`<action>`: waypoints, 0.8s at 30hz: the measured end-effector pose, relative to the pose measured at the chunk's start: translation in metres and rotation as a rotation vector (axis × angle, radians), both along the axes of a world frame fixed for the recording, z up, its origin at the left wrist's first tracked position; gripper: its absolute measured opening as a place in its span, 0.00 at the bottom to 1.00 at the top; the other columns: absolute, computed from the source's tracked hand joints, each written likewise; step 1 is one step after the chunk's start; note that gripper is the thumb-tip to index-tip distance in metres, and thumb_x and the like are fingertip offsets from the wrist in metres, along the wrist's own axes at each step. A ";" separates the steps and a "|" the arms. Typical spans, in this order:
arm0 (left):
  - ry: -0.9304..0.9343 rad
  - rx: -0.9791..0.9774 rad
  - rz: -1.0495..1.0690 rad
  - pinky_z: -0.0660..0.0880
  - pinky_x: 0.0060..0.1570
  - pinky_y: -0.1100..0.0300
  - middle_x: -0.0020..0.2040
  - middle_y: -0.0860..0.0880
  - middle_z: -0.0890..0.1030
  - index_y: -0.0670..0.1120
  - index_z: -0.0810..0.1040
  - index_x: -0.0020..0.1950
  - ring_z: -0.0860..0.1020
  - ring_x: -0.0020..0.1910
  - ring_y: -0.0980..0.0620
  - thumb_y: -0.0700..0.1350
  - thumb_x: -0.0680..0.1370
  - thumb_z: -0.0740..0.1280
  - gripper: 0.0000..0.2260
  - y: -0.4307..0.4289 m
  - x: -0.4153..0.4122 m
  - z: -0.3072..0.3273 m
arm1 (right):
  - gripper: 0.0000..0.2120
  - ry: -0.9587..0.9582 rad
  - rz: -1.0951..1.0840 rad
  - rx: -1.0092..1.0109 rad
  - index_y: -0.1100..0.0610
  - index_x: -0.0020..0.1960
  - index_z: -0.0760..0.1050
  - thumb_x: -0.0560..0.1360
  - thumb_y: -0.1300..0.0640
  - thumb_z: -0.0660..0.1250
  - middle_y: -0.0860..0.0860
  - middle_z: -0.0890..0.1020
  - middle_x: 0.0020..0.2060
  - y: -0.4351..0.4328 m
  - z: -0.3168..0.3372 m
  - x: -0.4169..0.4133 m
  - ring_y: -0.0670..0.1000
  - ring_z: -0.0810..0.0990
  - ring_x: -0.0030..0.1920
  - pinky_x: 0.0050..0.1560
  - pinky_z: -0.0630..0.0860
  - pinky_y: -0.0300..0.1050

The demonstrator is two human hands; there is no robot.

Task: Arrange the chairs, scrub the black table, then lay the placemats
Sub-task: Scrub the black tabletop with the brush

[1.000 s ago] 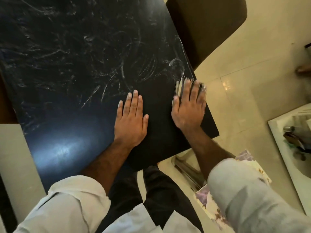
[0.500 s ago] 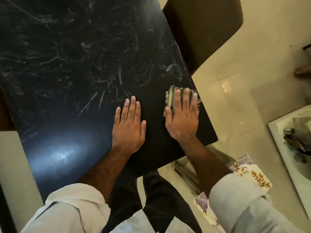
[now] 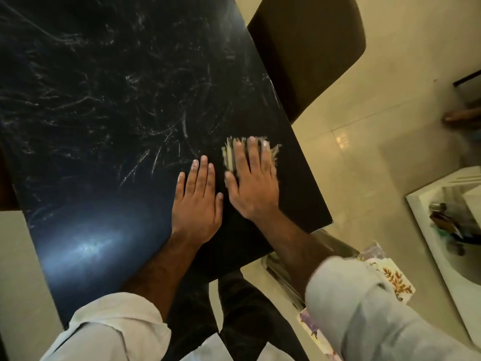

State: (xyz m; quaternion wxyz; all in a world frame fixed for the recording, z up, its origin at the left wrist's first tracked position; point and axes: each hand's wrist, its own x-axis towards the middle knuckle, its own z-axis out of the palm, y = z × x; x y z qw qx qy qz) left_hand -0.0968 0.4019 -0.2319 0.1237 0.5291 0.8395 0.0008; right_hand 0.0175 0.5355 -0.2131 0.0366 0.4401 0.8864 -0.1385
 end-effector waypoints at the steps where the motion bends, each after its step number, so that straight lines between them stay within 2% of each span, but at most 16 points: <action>1: -0.001 0.000 -0.001 0.49 0.87 0.39 0.91 0.43 0.39 0.42 0.43 0.90 0.40 0.90 0.45 0.57 0.89 0.46 0.34 0.000 0.000 0.000 | 0.40 -0.023 -0.036 0.007 0.48 0.91 0.45 0.86 0.34 0.55 0.54 0.45 0.90 -0.005 0.001 0.017 0.63 0.44 0.89 0.85 0.54 0.68; 4: -0.004 -0.008 -0.001 0.48 0.87 0.39 0.91 0.43 0.39 0.42 0.43 0.90 0.41 0.90 0.45 0.57 0.89 0.47 0.34 0.001 0.000 0.000 | 0.39 -0.059 -0.183 0.020 0.48 0.91 0.45 0.87 0.34 0.54 0.55 0.46 0.90 0.015 0.002 0.036 0.64 0.45 0.89 0.84 0.55 0.69; 7: 0.004 -0.013 -0.002 0.48 0.87 0.39 0.90 0.43 0.39 0.42 0.42 0.90 0.40 0.90 0.44 0.57 0.89 0.47 0.34 0.002 0.001 0.001 | 0.39 -0.051 -0.311 0.051 0.50 0.91 0.47 0.86 0.34 0.53 0.58 0.50 0.90 0.057 -0.003 0.000 0.67 0.48 0.88 0.84 0.59 0.71; 10: -0.004 -0.013 0.003 0.49 0.87 0.39 0.90 0.42 0.38 0.41 0.42 0.90 0.40 0.90 0.44 0.57 0.89 0.48 0.34 0.001 0.001 0.002 | 0.38 -0.027 -0.260 0.118 0.53 0.90 0.52 0.86 0.35 0.52 0.61 0.54 0.89 0.069 -0.009 -0.048 0.69 0.52 0.88 0.84 0.59 0.69; 13: -0.055 0.012 0.011 0.47 0.88 0.40 0.90 0.42 0.37 0.41 0.40 0.90 0.38 0.90 0.44 0.57 0.89 0.49 0.35 -0.001 -0.002 0.001 | 0.37 -0.012 -0.088 0.128 0.51 0.91 0.51 0.86 0.35 0.51 0.61 0.52 0.89 0.038 -0.009 -0.074 0.69 0.51 0.88 0.84 0.57 0.69; 17: -0.077 0.000 0.151 0.43 0.88 0.40 0.90 0.41 0.36 0.40 0.40 0.90 0.37 0.89 0.43 0.58 0.89 0.50 0.36 -0.026 -0.022 0.007 | 0.37 -0.016 0.042 0.081 0.46 0.91 0.44 0.87 0.35 0.51 0.60 0.45 0.90 -0.013 -0.007 -0.041 0.68 0.45 0.88 0.84 0.55 0.70; 21: -0.003 -0.084 0.325 0.45 0.87 0.37 0.90 0.41 0.38 0.41 0.41 0.90 0.39 0.90 0.42 0.62 0.89 0.46 0.37 -0.089 -0.062 0.009 | 0.37 -0.073 -0.095 0.039 0.44 0.90 0.40 0.88 0.35 0.52 0.57 0.43 0.90 -0.032 -0.004 0.015 0.67 0.43 0.89 0.83 0.58 0.73; 24: -0.005 -0.115 0.351 0.47 0.87 0.37 0.90 0.42 0.39 0.41 0.42 0.90 0.41 0.90 0.42 0.64 0.88 0.45 0.38 -0.118 -0.075 0.009 | 0.36 -0.099 -0.224 0.037 0.46 0.91 0.42 0.88 0.36 0.52 0.59 0.46 0.90 -0.032 -0.002 0.010 0.68 0.45 0.88 0.82 0.60 0.74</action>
